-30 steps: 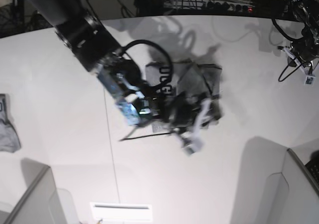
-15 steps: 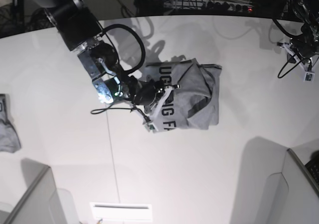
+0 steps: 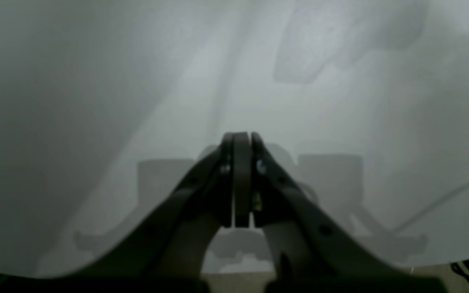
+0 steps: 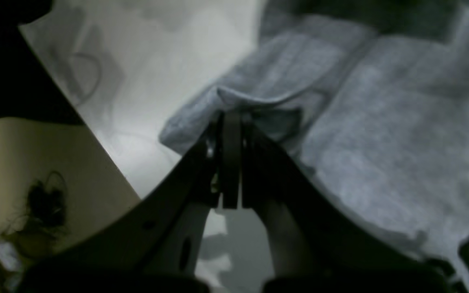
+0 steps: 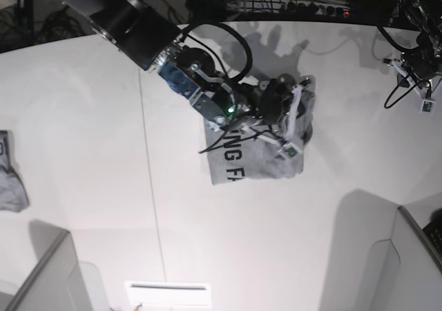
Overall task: Fold the T-shirt properly
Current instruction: 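Press and tuck the bundle edges with the right gripper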
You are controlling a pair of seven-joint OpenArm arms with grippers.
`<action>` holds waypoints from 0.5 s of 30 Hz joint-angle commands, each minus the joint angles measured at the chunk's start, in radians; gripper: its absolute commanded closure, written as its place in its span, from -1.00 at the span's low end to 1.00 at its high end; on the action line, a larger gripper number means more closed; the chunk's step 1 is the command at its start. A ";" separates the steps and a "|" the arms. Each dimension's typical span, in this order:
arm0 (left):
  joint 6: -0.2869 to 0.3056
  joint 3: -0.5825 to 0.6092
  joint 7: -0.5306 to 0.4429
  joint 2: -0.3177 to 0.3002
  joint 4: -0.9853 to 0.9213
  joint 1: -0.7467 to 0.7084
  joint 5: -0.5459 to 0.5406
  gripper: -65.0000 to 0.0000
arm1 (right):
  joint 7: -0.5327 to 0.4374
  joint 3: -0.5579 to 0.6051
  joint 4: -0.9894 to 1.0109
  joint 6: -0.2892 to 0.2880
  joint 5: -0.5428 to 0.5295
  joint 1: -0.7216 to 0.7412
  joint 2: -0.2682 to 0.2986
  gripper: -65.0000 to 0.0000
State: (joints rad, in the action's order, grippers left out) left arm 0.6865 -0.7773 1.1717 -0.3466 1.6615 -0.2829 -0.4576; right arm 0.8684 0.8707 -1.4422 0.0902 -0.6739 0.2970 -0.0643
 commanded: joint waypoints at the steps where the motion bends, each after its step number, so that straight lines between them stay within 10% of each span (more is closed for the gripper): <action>1: 0.008 -0.008 -0.009 -0.021 0.019 0.001 -0.008 1.00 | -0.013 0.023 -0.015 -0.007 -0.016 0.026 -0.033 1.00; 8: 0.008 -0.061 -0.009 -0.019 0.019 0.003 -0.010 1.00 | 0.004 0.098 -0.065 0.001 -0.014 0.069 -0.045 1.00; 15: 0.009 -0.086 -0.009 -0.022 0.019 -0.006 -0.010 1.00 | 0.008 -0.179 -0.068 0.053 -0.007 0.063 0.040 1.00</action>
State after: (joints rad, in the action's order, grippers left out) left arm 0.6891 -0.8539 1.1717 -0.3489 1.6619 -0.2882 -0.4587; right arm 0.8898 0.6888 -1.4975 0.1493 -0.6651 0.3401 -0.0059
